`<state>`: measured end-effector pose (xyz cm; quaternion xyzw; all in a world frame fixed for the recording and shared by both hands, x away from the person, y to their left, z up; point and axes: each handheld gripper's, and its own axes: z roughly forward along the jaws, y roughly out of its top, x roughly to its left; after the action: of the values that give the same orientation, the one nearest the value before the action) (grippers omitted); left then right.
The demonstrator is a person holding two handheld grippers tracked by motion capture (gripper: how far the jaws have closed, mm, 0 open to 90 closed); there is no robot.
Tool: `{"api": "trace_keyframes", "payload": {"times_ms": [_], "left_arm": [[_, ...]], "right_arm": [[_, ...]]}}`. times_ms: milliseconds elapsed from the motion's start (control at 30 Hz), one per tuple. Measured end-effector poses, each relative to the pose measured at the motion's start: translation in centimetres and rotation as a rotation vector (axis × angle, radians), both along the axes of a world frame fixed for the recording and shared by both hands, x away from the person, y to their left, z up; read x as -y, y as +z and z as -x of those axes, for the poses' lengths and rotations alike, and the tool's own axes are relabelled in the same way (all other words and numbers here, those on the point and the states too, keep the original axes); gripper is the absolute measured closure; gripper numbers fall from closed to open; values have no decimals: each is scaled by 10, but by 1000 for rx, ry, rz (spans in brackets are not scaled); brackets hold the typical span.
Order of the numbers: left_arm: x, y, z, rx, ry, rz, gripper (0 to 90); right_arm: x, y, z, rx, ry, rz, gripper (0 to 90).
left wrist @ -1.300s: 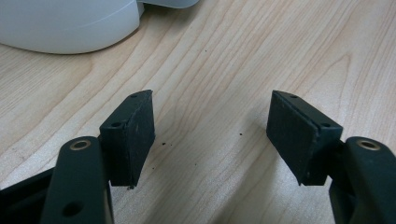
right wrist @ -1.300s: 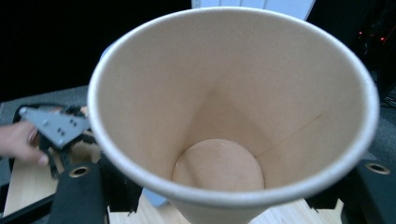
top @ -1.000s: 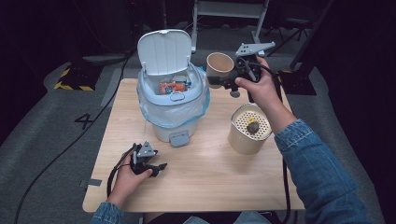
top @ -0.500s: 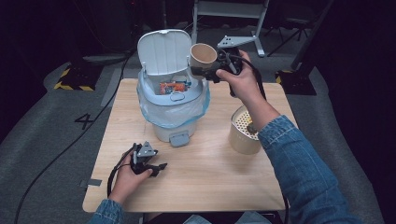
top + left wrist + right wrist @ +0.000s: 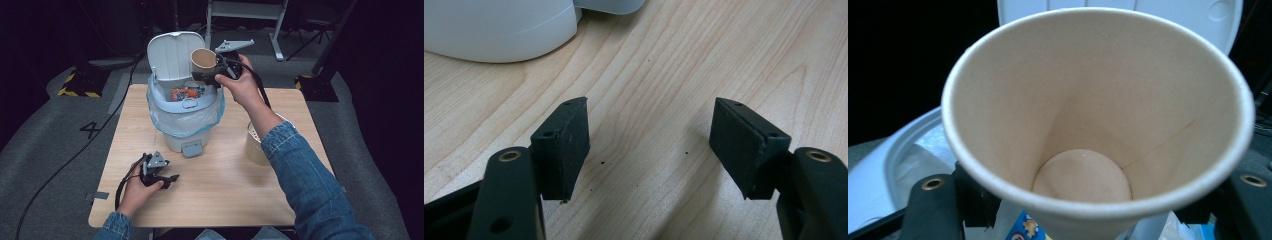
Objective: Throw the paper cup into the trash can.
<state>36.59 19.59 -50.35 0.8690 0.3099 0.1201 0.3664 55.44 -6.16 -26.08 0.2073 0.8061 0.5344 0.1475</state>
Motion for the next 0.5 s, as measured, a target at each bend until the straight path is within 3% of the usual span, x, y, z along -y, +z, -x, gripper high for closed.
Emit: {"api": "trace_keyframes", "payload": {"times_ms": [200, 233, 267, 300, 400, 500], "left_arm": [[0, 0, 0, 0, 0, 0, 325], [0, 0, 0, 0, 0, 0, 325], [0, 0, 0, 0, 0, 0, 325], [0, 0, 0, 0, 0, 0, 325], [0, 0, 0, 0, 0, 0, 325], [0, 0, 0, 0, 0, 0, 325]], "right_arm": [[-8, -6, -2, -13, 12, 22, 289], [-10, -8, -3, -19, 27, 30, 265], [-14, -11, -4, -21, 38, 42, 143], [-16, -13, -4, -21, 35, 57, 155], [-22, -17, -2, 46, -25, 69, 158], [-21, -14, 0, 61, 12, 76, 156]]}}
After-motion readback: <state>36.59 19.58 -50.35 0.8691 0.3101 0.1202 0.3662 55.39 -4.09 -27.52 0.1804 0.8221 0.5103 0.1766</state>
